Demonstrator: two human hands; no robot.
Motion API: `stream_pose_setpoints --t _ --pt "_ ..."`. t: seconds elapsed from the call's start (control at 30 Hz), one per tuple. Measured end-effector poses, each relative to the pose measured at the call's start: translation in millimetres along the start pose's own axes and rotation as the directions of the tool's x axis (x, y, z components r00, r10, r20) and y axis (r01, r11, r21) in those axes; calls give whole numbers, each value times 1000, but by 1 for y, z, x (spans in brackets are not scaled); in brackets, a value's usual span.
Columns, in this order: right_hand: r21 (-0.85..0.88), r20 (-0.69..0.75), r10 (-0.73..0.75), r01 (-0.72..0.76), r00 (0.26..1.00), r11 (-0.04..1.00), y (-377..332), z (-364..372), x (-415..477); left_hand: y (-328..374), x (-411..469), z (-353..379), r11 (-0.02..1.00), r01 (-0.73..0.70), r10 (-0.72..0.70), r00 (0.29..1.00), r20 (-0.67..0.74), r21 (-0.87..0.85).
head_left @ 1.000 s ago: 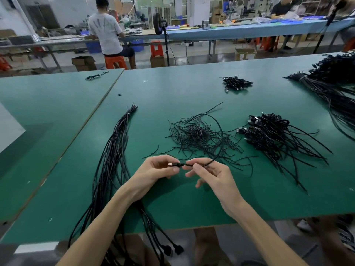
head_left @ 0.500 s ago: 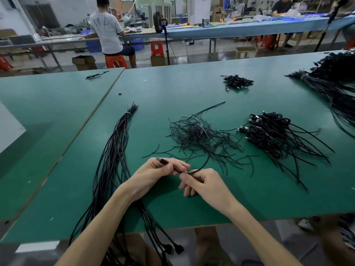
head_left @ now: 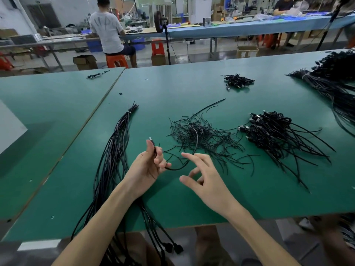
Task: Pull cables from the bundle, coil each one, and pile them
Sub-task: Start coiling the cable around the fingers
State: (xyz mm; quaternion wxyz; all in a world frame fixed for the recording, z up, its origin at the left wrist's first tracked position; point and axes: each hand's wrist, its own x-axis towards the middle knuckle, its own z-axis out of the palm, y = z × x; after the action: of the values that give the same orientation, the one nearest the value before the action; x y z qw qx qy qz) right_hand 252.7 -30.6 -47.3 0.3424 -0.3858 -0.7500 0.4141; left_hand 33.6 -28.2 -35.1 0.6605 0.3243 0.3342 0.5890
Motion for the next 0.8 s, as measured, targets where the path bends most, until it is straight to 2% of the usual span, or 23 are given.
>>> stream_pose_setpoints --t 0.2,0.3,0.37,0.47,0.53,0.63,0.7,0.73,0.8 --pt "-34 24 50 -49 998 998 -2 0 0 2 -7 3 995 65 -72 993 96 78" --pt "-66 -6 50 -50 999 997 -1 2 1 1 -9 3 994 93 -102 980 171 58" --pt "-65 -16 56 -57 998 996 -1 2 1 3 -10 2 990 137 -122 953 277 -33" --pt "-129 15 37 -35 999 991 1 4 2 8 -10 -3 935 235 -101 894 437 -265" --pt "-138 -5 21 -22 1000 990 2 5 1 10 -9 -6 903 247 -55 879 474 -352" --pt "-105 -35 22 -25 999 994 1 5 1 12 -9 -7 892 232 -22 880 474 -389" --pt "-77 -19 30 -32 999 997 1 3 1 13 -12 -5 912 219 -40 888 457 -347" --pt "-66 -16 40 -41 999 997 0 3 2 15 -14 -3 945 192 -61 901 430 -266" --pt "-39 -30 63 -64 998 997 1 2 2 22 -19 4 992 92 -117 939 322 89"
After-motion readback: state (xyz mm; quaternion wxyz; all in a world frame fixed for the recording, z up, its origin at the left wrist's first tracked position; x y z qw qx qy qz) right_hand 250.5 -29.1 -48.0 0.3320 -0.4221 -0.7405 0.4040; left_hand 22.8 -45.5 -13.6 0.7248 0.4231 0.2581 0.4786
